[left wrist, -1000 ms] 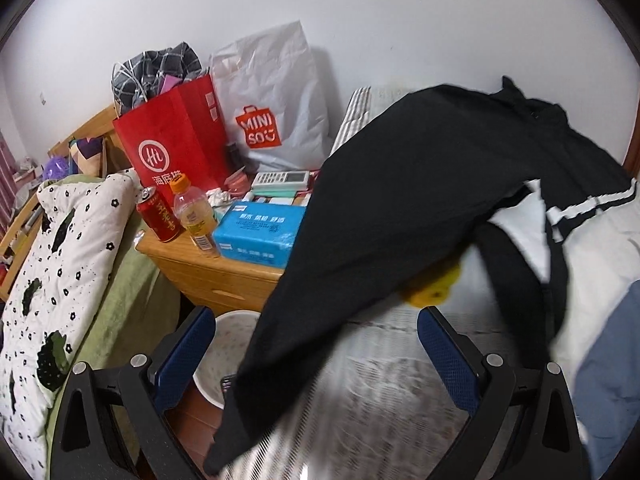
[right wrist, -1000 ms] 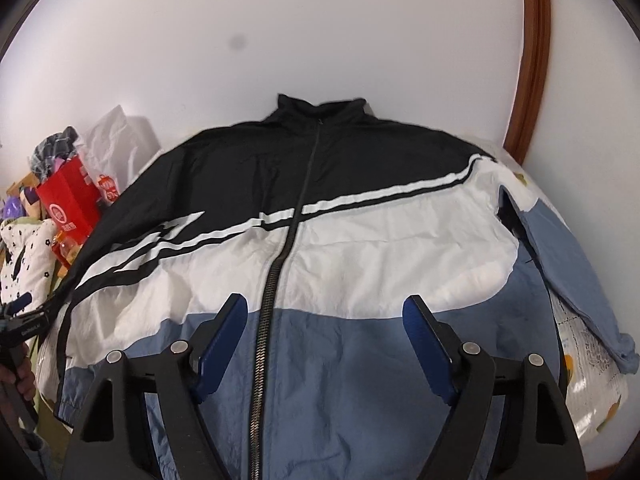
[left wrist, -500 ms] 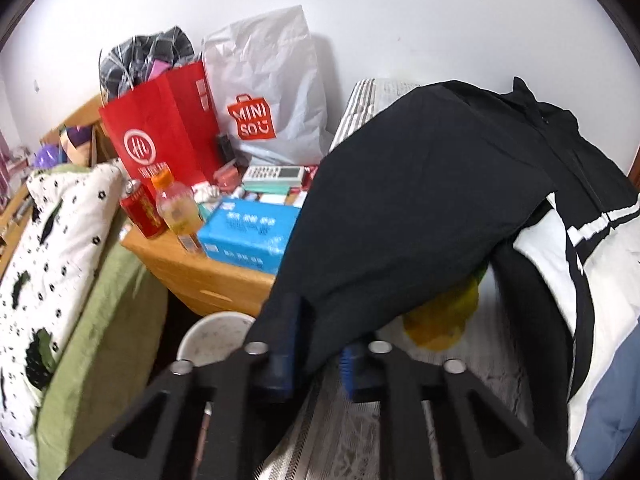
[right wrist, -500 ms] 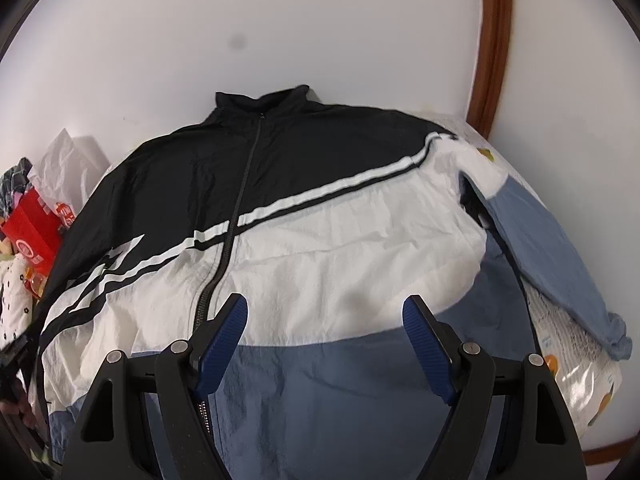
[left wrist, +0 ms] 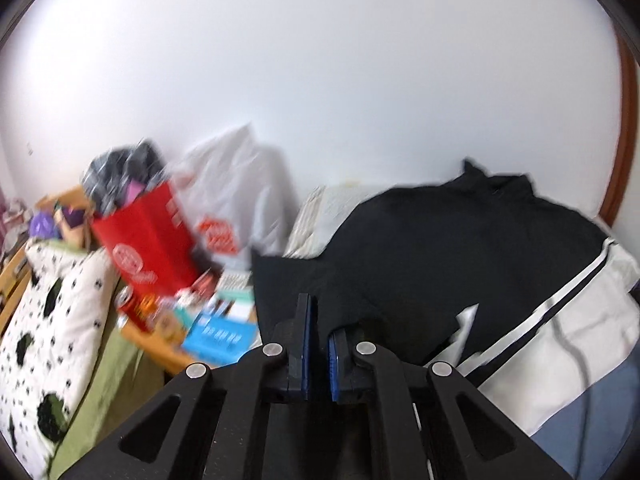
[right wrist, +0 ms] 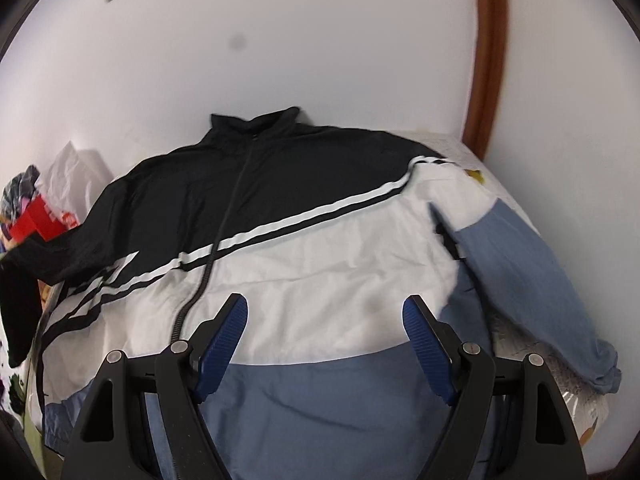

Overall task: Fold large clothes
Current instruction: 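Grasp the black sleeve of the jacket with the left tool, then fold the black sleeve across the jacket back and open the left tool, then move the right tool over to the blue sleeve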

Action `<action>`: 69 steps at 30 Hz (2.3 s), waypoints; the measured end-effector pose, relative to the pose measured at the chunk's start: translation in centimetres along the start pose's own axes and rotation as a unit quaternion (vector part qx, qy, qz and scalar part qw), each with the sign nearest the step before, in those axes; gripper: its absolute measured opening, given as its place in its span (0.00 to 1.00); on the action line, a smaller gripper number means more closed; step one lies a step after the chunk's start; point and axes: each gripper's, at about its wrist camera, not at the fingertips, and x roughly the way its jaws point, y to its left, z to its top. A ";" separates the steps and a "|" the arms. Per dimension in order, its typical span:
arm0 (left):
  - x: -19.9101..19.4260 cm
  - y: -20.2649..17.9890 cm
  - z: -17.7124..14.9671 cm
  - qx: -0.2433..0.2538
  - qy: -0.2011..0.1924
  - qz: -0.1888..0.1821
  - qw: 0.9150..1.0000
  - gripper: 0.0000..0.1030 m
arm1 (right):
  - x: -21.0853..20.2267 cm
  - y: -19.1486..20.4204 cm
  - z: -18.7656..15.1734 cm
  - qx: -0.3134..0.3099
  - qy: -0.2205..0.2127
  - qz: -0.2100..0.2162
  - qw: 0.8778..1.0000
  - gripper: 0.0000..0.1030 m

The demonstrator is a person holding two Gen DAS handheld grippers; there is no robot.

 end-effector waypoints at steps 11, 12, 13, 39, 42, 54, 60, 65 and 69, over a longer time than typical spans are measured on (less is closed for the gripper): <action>2.1 -12.3 4.6 0.037 0.003 -0.094 0.995 0.07 | -0.1 -3.3 -0.1 -0.013 -0.012 -0.001 1.000 0.77; 2.3 -13.3 4.6 0.044 0.005 -0.099 0.994 0.07 | 0.1 -3.5 -0.2 -0.015 -0.012 -0.001 1.000 0.77; 2.5 -14.2 4.5 0.050 0.008 -0.103 0.993 0.07 | 0.3 -3.7 -0.3 -0.017 -0.011 0.001 1.000 0.77; 1.9 -18.8 -0.2 0.076 0.089 -0.182 0.976 0.73 | 2.4 -3.3 -2.1 -0.047 0.010 -0.004 0.999 0.77; 1.1 -15.6 -0.2 0.058 0.079 -0.165 0.981 0.74 | 2.1 -1.5 -1.5 -0.063 0.004 0.003 0.998 0.77; 2.7 -2.6 -6.2 -0.028 0.111 -0.108 0.988 0.78 | 5.7 10.0 4.2 -0.156 0.011 0.150 0.976 0.68; 4.4 -0.1 -9.3 -0.044 0.135 -0.132 0.981 0.79 | 9.5 16.6 8.0 -0.183 0.017 0.203 0.962 0.72; 5.3 -0.3 -10.6 -0.039 0.137 -0.162 0.976 0.79 | 13.1 21.2 10.3 -0.181 0.024 0.249 0.951 0.72; 6.1 -0.7 -11.0 -0.036 0.140 -0.178 0.973 0.79 | 16.4 24.3 11.5 -0.184 0.048 0.276 0.942 0.71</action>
